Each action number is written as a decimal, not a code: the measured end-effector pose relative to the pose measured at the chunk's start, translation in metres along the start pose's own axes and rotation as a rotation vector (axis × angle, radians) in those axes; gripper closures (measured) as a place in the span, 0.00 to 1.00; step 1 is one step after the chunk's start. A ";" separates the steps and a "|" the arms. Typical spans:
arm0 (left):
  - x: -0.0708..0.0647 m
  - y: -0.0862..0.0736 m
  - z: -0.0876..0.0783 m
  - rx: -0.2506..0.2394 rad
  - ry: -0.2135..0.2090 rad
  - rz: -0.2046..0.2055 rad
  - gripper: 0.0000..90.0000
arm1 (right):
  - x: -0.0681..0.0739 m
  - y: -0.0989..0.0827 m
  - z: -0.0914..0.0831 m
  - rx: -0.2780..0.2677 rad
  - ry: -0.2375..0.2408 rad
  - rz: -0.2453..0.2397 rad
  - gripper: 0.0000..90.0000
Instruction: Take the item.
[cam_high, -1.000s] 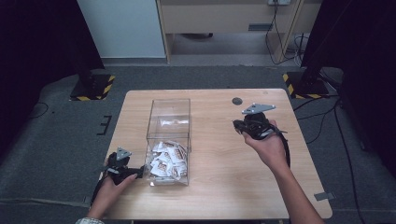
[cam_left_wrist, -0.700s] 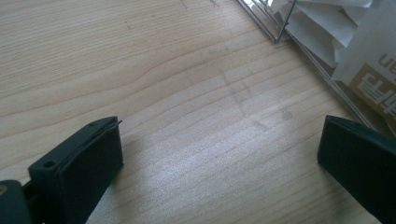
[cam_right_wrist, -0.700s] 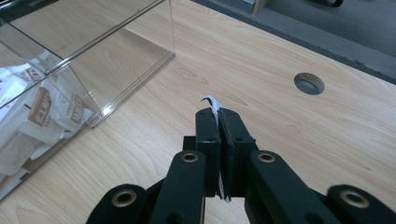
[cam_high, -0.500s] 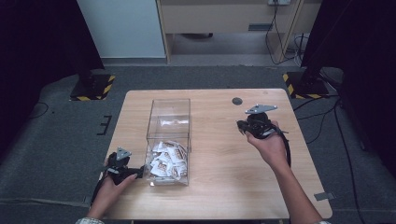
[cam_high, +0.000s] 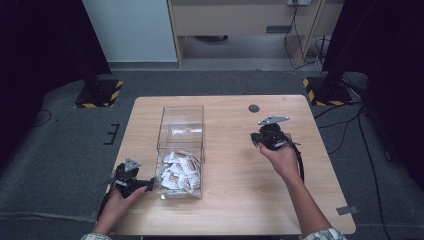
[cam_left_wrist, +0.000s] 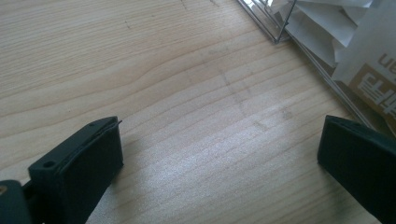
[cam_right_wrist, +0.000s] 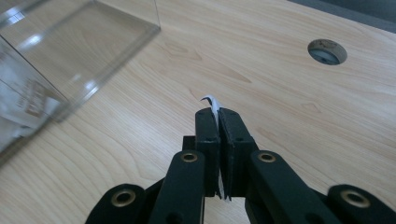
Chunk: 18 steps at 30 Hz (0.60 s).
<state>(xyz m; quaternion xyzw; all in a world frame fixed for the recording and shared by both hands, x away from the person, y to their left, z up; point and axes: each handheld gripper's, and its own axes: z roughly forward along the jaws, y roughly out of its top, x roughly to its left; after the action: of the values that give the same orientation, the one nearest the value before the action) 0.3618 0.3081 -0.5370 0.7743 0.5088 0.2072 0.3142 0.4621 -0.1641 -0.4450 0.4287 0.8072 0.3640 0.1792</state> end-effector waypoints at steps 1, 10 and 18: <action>0.000 0.000 0.000 0.000 0.000 0.000 0.00 | 0.000 -0.002 0.002 0.004 -0.002 0.001 0.97; 0.000 0.000 0.000 0.000 0.000 0.000 0.00 | 0.001 -0.010 0.020 0.028 -0.010 0.007 0.96; 0.000 0.000 0.000 0.000 0.000 0.000 0.00 | 0.003 -0.013 0.032 0.050 -0.008 -0.001 0.96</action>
<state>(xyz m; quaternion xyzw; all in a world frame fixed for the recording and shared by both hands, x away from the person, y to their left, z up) 0.3618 0.3081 -0.5370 0.7743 0.5088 0.2072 0.3142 0.4722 -0.1523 -0.4759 0.4341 0.8155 0.3421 0.1718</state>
